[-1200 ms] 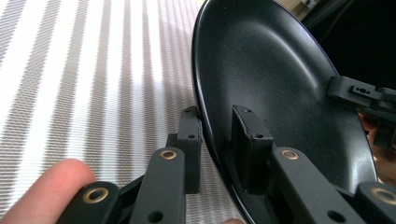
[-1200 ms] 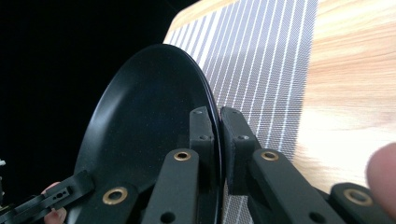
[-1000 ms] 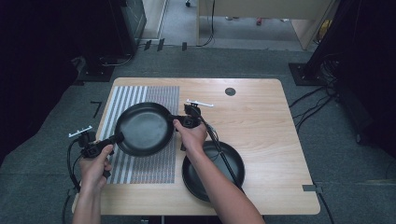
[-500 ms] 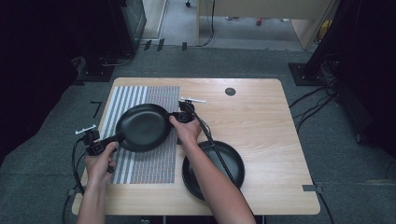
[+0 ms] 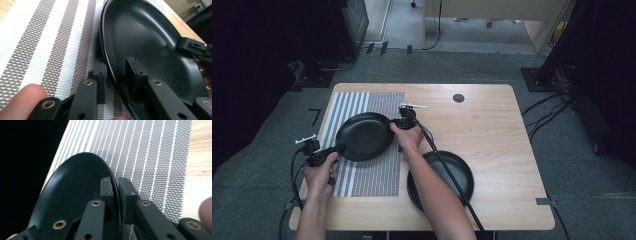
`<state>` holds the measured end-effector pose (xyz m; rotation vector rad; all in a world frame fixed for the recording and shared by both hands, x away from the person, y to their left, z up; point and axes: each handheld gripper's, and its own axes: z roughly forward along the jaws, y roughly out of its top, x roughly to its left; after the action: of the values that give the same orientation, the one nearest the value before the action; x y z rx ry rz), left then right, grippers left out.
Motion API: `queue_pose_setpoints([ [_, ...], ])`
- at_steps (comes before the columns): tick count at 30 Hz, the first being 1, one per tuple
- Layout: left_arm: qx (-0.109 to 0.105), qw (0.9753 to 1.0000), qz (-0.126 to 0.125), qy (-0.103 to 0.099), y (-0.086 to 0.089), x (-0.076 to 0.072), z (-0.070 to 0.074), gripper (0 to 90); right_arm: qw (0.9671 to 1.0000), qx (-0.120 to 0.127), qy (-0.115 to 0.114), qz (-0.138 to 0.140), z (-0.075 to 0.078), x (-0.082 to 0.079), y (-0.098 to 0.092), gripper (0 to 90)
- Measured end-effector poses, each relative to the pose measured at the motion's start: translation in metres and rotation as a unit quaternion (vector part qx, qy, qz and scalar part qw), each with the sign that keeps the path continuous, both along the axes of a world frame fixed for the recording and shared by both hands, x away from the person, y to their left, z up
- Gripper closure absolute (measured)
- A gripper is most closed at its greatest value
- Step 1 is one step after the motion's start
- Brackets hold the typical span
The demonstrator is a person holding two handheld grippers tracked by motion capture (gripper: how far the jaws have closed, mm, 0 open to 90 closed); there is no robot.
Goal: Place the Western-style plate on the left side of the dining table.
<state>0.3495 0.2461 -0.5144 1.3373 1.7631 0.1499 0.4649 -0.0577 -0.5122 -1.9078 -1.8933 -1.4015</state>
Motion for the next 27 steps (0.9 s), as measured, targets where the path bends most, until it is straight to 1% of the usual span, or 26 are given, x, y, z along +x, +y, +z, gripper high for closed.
queue_pose_setpoints([
  [4, 0.005, 1.0, 0.003, -0.003, 0.0, 0.0, 0.0, 72.5, 0.9999, -0.006, -0.007, 0.003, -0.002, 0.002, 0.004, 82.1],
  [7, 0.014, 0.9999, 0.002, -0.007, -0.002, 0.0, 0.0, 72.1, 0.9997, -0.02, -0.016, 0.004, -0.005, 0.003, 0.006, 80.6],
  [8, 0.015, 0.9998, 0.0, -0.01, -0.002, 0.0, -0.001, 71.5, 0.9996, -0.021, -0.017, 0.004, -0.005, 0.003, 0.006, 80.5],
  [10, 0.011, 0.9998, -0.002, -0.015, -0.003, -0.001, -0.001, 67.6, 0.9991, -0.03, -0.028, 0.009, -0.005, 0.003, 0.007, 80.2],
  [13, 0.009, 0.9996, -0.006, -0.025, -0.003, -0.003, -0.001, 62.4, 0.9984, -0.038, -0.036, 0.022, -0.004, 0.004, 0.007, 79.2],
  [14, 0.008, 0.9994, -0.007, -0.031, -0.002, -0.004, -0.001, 60.3, 0.9984, -0.036, -0.038, 0.021, -0.004, 0.004, 0.007, 76.3],
  [16, 0.008, 0.9992, -0.008, -0.04, -0.001, -0.006, 0.001, 54.9, 0.9991, -0.008, -0.041, 0.004, 0.0, 0.005, 0.002, 69.5],
  [17, 0.014, 0.9988, -0.008, -0.046, 0.0, -0.008, 0.004, 51.6, 0.999, -0.002, -0.044, -0.003, 0.002, 0.005, 0.0, 67.1],
  [18, 0.02, 0.9985, -0.008, -0.05, 0.001, -0.009, 0.005, 49.3, 0.9987, 0.0, -0.05, -0.008, 0.006, 0.004, -0.003, 65.2],
  [19, 0.024, 0.9982, -0.007, -0.055, 0.001, -0.011, 0.006, 47.1, 0.9982, 0.0, -0.058, -0.01, 0.008, 0.004, -0.006, 64.0],
  [20, 0.025, 0.9979, -0.005, -0.059, 0.001, -0.012, 0.007, 45.9, 0.9979, 0.0, -0.063, -0.012, 0.012, 0.002, -0.008, 63.7],
  [21, 0.032, 0.9975, -0.005, -0.064, 0.002, -0.014, 0.008, 44.4, 0.9977, 0.001, -0.066, -0.014, 0.014, 0.001, -0.01, 63.7],
  [22, 0.04, 0.9971, -0.004, -0.065, 0.002, -0.015, 0.009, 42.3, 0.9974, 0.003, -0.071, -0.014, 0.018, -0.001, -0.013, 63.3],
  [24, 0.071, 0.9946, -0.013, -0.075, 0.001, -0.018, 0.012, 35.2, 0.9958, 0.003, -0.09, -0.012, 0.026, -0.005, -0.019, 61.5],
  [25, 0.083, 0.9936, -0.018, -0.075, 0.0, -0.019, 0.014, 31.5, 0.9947, 0.0, -0.102, -0.012, 0.029, -0.007, -0.022, 59.5],
  [26, 0.09, 0.9928, -0.024, -0.076, -0.001, -0.02, 0.017, 29.2, 0.9939, -0.001, -0.11, -0.011, 0.033, -0.01, -0.026, 57.4],
  [27, 0.091, 0.9926, -0.027, -0.075, -0.002, -0.021, 0.019, 26.6, 0.9928, -0.001, -0.12, -0.009, 0.037, -0.012, -0.03, 56.0],
])
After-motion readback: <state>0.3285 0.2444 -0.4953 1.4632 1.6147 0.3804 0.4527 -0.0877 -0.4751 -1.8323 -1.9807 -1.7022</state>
